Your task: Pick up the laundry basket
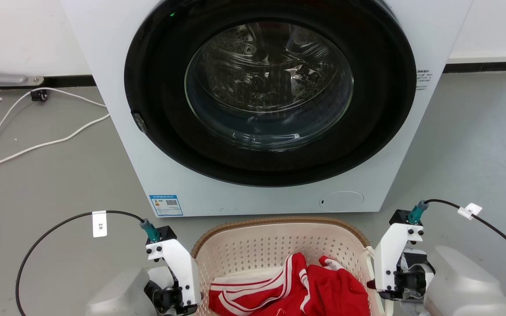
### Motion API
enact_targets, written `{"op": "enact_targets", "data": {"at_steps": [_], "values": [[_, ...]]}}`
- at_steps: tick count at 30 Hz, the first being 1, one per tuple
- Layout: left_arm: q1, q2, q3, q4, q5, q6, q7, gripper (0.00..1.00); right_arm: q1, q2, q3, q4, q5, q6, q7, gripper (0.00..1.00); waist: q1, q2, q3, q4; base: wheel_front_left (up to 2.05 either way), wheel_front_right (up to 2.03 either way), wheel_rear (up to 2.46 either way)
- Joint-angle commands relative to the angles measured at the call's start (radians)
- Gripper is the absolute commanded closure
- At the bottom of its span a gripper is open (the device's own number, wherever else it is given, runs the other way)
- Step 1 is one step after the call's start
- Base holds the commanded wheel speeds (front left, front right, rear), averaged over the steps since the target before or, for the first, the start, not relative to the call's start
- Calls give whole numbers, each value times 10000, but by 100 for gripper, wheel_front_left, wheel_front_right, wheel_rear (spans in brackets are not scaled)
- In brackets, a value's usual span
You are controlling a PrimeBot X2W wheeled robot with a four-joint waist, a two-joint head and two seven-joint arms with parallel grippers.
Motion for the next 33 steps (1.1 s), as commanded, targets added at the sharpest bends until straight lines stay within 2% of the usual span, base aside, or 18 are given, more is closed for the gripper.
{"op": "enact_targets", "data": {"at_steps": [1, 33], "values": [[70, -223, -9, -131, -102, -130, -13, 100, -121, 211, -5, -84, 117, 49, -36, 100, 0, -1, -4, 7, 0, 0, 0], [72, -173, -169, -120, -321, -131, -92, 100, -159, 187, 95, 40, 314, 50, 17, 100, 0, -1, -52, 17, 0, 0, 0]]}}
